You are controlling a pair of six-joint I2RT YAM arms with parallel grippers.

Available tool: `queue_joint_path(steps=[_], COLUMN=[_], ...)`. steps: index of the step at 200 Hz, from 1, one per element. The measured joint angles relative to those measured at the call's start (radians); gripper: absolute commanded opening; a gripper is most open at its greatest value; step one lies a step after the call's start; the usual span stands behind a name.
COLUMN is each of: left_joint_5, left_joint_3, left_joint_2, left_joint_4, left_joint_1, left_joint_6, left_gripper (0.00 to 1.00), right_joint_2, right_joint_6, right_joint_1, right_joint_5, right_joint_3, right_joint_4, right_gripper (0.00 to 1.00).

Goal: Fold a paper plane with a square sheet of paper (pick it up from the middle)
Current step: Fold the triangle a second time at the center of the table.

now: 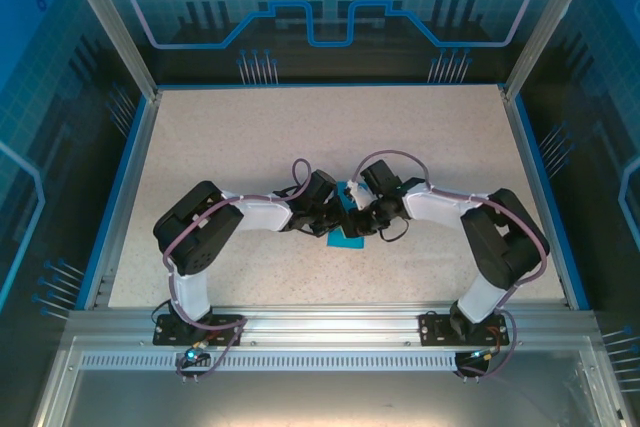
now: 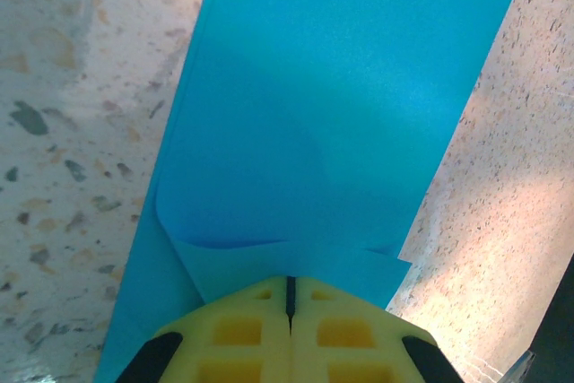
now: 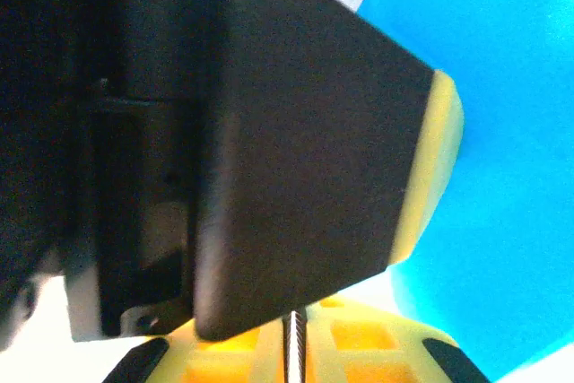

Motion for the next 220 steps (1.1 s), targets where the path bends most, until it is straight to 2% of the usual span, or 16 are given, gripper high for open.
queue_joint_path(steps=[117,220], left_joint_5=[0.000,0.001], left_joint_3=[0.000,0.000], left_joint_2=[0.002,0.002], left_joint_4=[0.001,0.001], left_joint_1=[0.001,0.001], left_joint_6=[0.000,0.000], left_gripper=[0.01,0.01], right_joint_2=[0.047,-0.001], right_joint_6=[-0.006,-0.002], right_joint_1=[-0.042,-0.053], right_joint_5=[0.008,0.011], right_joint_3=[-0.042,-0.085], right_joint_4=[0.010,-0.010], right_gripper=[0.13,0.17])
